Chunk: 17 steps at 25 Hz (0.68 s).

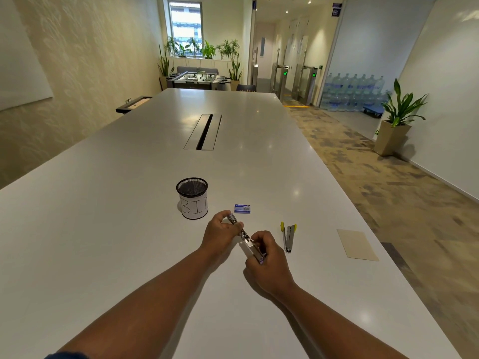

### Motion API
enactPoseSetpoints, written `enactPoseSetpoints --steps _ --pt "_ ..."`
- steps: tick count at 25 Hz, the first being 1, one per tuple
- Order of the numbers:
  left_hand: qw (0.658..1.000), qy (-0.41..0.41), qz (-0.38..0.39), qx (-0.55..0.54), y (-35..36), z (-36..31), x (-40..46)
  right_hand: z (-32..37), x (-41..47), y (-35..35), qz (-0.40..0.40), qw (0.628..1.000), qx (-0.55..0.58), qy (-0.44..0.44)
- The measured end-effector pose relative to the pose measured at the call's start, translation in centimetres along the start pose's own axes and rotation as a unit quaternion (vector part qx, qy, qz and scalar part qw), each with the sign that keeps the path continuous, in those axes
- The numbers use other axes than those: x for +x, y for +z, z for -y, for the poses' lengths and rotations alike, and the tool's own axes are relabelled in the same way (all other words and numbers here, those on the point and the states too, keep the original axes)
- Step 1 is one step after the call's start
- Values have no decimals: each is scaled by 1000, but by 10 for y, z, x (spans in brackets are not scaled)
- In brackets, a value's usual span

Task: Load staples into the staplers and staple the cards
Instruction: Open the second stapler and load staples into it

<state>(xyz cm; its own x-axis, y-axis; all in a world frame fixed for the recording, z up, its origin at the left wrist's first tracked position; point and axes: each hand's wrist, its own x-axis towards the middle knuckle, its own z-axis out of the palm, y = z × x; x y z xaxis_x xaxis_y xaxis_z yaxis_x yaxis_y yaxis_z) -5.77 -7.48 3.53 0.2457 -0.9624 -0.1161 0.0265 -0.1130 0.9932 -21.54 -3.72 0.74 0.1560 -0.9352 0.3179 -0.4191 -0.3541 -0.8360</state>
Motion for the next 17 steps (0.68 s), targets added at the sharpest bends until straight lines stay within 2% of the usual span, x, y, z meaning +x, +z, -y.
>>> enactPoseSetpoints --steps 4,8,13,17 --pt "1000 13 6 11 2 2 -1 -2 1 1 -34 999 26 9" --pt "997 -12 65 -36 2 7 -3 -1 2 2 -15 1000 -5 4" --pt "977 -24 174 -117 -9 8 -3 -1 2 3 2 999 -46 -12" --pt "974 -44 192 -116 -11 9 1 -3 4 5 15 994 -105 1"
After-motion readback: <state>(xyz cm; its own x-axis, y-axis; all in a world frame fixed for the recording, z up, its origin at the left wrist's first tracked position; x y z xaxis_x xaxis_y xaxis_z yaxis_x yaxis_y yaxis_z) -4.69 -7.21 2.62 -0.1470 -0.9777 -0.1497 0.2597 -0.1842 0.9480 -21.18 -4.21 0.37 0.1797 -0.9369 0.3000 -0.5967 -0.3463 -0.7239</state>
